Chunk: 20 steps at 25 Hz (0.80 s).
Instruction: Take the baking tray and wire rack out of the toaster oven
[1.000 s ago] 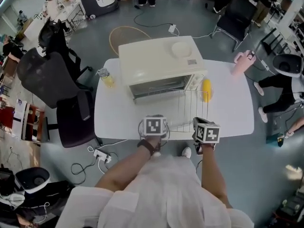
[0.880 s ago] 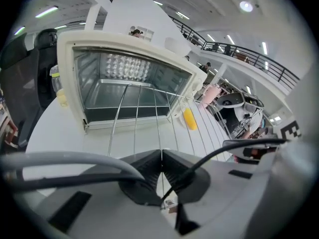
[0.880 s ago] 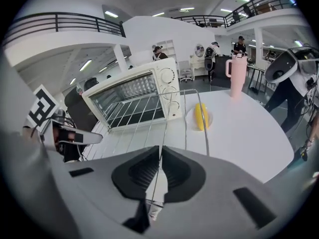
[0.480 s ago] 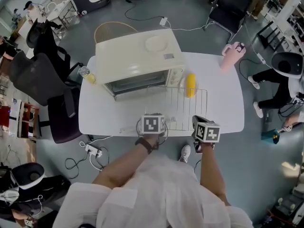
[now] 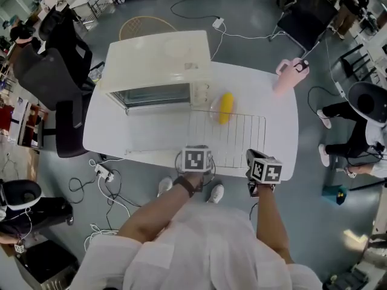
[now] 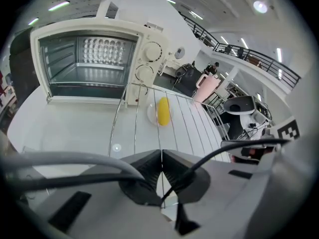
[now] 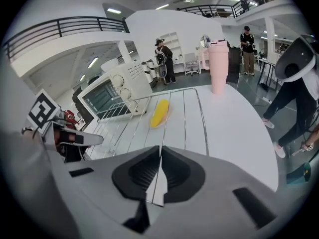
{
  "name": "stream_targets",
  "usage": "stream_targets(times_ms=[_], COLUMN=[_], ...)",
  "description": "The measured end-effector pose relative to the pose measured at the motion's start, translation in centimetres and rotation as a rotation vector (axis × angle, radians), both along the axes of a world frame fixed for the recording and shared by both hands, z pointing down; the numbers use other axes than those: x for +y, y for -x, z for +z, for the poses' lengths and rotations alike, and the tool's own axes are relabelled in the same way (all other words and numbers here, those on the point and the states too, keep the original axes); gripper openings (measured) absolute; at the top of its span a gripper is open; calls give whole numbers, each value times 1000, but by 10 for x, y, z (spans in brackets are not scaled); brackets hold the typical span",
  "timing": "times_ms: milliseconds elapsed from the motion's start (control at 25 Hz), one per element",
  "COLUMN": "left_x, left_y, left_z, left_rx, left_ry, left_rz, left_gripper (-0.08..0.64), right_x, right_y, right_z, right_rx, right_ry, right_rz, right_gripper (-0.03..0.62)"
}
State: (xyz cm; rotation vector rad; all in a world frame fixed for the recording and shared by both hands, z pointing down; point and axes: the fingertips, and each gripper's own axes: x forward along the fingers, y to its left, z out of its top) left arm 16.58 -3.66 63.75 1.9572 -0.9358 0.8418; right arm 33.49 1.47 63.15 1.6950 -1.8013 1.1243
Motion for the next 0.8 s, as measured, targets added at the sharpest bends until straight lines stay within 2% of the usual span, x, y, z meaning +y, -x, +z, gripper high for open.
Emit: stream_targets(times_ms=[200, 360, 480, 640, 720, 800], left_x=[18, 38, 25, 30, 41, 38], left_y=[-47, -81, -99, -126, -141, -147], left_z=[12, 28, 36, 54, 64, 71], left_rx=[-17, -12, -41, -45, -24, -40], left_ry=[10, 78, 13, 41, 87, 69], left_rz=[9, 26, 42, 73, 84, 85], left_gripper=[11, 11, 11, 12, 11, 12], right_x=[18, 33, 39, 48, 52, 55], right_y=[-47, -79, -100, -125, -134, -142], right_z=[13, 29, 41, 58, 68, 77], right_rx=[-20, -33, -51, -68, -75, -80], right_ry=[17, 44, 61, 90, 105, 119], right_rz=[4, 12, 31, 54, 57, 59], right_gripper=[15, 15, 15, 14, 14, 14])
